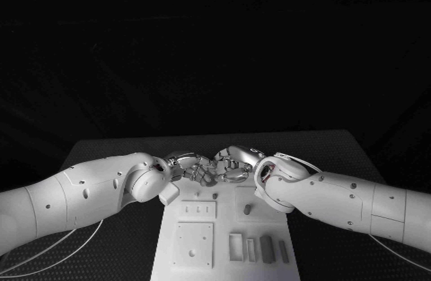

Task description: Assemble the parts on the task board

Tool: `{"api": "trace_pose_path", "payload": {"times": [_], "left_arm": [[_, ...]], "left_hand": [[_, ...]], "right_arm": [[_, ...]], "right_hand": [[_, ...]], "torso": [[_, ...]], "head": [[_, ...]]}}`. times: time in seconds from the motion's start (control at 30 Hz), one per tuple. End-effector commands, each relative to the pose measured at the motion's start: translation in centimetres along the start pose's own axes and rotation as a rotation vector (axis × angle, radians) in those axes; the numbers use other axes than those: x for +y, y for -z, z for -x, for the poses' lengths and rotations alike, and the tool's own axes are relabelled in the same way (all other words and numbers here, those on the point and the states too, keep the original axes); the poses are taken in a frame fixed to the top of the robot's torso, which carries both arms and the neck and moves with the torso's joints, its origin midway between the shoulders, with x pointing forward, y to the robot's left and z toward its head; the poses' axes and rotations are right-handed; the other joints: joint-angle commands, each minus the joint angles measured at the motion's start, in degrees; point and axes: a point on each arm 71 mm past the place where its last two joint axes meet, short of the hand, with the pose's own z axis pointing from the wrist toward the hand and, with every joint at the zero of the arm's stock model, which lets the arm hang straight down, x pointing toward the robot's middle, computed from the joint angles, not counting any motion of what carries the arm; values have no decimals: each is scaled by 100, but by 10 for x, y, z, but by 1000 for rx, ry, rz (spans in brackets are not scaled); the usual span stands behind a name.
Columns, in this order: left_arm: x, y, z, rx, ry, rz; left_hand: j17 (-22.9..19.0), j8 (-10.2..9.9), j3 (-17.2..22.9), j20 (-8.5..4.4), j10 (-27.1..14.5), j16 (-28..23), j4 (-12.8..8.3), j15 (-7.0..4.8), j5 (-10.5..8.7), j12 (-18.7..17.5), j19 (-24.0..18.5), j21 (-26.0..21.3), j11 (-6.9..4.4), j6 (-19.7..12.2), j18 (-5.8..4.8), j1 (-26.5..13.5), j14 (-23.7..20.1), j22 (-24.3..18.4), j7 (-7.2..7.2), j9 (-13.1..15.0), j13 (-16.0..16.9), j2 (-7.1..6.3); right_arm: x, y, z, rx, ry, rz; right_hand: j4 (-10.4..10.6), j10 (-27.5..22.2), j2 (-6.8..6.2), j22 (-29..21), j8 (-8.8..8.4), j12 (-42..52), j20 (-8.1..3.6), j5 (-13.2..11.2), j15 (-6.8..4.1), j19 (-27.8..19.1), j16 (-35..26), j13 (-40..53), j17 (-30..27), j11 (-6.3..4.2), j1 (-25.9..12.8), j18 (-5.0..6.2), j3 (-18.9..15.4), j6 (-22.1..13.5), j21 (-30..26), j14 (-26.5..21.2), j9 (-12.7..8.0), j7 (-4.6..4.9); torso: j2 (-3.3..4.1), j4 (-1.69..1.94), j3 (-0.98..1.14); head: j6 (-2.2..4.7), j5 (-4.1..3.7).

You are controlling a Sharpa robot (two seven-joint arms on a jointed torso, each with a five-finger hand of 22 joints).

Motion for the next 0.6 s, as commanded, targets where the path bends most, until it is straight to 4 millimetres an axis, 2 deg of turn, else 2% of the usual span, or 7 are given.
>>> {"api": "trace_pose_path", "payload": {"times": [0.03,0.13,0.2,0.33,0.43,0.47,0.6], "left_arm": [[-4,0,-1,-12,-82,-33],[-4,0,0,-29,-138,-34],[-4,0,1,-41,-177,-28],[-2,2,5,-65,-241,-21],[-1,4,7,-77,-270,-17],[-1,5,8,-81,-279,-14],[0,6,8,-84,-327,-5]], "left_hand": [[-3,3,14,-73,53,51,24,-11,-103,29,60,18,-5,401,-84,-30,69,12,-221,11,-5,23],[2,5,18,-93,91,86,37,-33,-155,50,107,41,-18,416,-81,-27,111,24,-225,14,-3,40],[13,21,5,-137,160,151,70,-79,-274,96,194,89,-52,459,-70,-46,181,50,-243,26,6,54],[31,30,2,-188,248,240,83,-130,-453,168,291,149,-98,484,-57,-41,263,84,-255,36,28,85],[37,28,2,-199,268,263,80,-142,-468,187,312,163,-109,482,-54,-38,282,92,-255,37,35,92],[121,31,-26,-273,502,468,73,-251,-513,393,506,299,-212,495,-10,-13,496,150,-273,41,133,103],[224,60,-49,-393,575,758,74,-384,-520,724,681,462,-295,571,5,-33,601,243,-328,65,300,111]], "right_arm": [[0,3,5,-44,-70,38],[-8,8,10,-77,-102,39],[-17,13,16,-104,-122,32],[-32,22,26,-134,-144,9],[-41,26,35,-155,-153,-7],[-45,27,39,-164,-154,-13],[-56,30,52,-187,-165,-36]], "right_hand": [[11,-608,-79,-21,-113,-31,57,44,71,-106,-64,-35,-45,349,-21,167,-116,155,-72,-63,-73,433],[35,-771,-101,-50,-214,-74,162,135,149,-269,-169,-104,-121,427,-28,161,-267,37,-199,-212,-161,506],[61,-832,-113,-54,-241,-67,221,355,174,-326,-192,-149,-158,447,-27,167,-369,10,-242,-263,-200,530],[70,-856,-87,-49,-243,-35,258,606,177,-340,-182,-196,-188,453,22,167,-449,22,-256,-275,-231,532],[67,-859,-81,-48,-243,-27,262,681,177,-341,-178,-208,-195,450,54,167,-446,27,-259,-276,-238,533],[71,-864,-75,-48,-242,-21,268,754,178,-344,-177,-223,-203,449,81,167,-442,33,-264,-281,-247,533],[77,-876,-56,-46,-241,-7,279,838,178,-351,-173,-254,-220,451,136,167,-430,43,-274,-291,-265,531]], "torso": [[1,4,4],[-1,3,4],[-2,5,5],[-4,-3,7],[-5,-2,10],[-5,-2,10],[-8,-3,15]], "head": [[8,9],[9,30],[9,39],[0,53],[3,61],[3,61],[1,71]]}}
